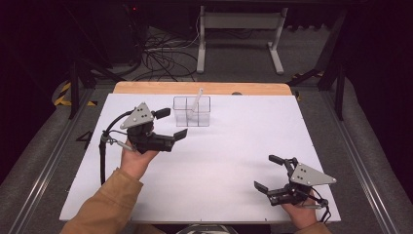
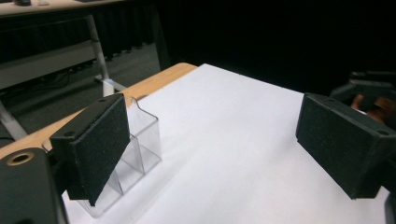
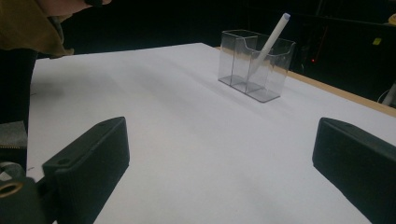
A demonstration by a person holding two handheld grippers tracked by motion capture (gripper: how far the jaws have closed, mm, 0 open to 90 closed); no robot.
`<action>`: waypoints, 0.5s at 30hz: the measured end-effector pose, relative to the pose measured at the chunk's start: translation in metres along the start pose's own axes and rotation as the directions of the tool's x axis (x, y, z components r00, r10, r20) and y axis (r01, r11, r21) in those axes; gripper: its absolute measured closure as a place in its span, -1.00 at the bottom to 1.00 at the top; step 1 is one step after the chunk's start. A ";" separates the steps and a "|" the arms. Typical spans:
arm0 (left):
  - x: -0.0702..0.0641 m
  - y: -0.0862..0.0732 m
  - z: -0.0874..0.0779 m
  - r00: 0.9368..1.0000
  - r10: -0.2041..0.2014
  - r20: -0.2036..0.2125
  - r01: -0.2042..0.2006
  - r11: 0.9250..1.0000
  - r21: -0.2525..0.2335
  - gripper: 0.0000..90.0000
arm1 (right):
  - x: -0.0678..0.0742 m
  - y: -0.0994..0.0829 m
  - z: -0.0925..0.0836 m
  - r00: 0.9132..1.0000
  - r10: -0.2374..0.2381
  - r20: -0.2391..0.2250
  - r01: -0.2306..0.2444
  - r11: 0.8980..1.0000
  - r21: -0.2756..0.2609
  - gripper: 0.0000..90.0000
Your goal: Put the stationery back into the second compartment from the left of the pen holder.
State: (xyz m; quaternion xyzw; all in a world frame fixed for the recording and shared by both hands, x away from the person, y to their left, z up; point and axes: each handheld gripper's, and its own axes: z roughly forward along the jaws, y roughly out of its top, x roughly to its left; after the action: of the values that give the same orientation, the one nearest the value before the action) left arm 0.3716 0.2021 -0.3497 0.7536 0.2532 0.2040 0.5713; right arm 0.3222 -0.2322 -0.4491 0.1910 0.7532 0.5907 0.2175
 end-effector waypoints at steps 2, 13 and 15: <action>-0.004 -0.007 -0.005 1.000 0.017 -0.003 -0.017 1.000 0.001 -0.78 | -0.001 0.000 0.000 1.000 0.003 -0.003 -0.003 1.000 0.007 -0.91; -0.012 -0.051 -0.025 0.999 -0.014 0.044 0.013 1.000 0.019 -0.85 | 0.000 0.000 0.001 1.000 -0.002 -0.011 0.003 1.000 0.025 -0.91; -0.013 -0.058 -0.028 0.998 -0.018 0.062 0.017 1.000 0.022 -0.86 | 0.000 0.000 0.001 1.000 -0.004 -0.010 0.004 1.000 0.028 -0.91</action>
State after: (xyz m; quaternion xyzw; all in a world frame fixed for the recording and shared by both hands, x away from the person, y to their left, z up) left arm 0.3361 0.2282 -0.3984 0.7635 0.2440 0.1728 0.5724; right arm 0.3228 -0.2315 -0.4491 0.1895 0.7629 0.5807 0.2120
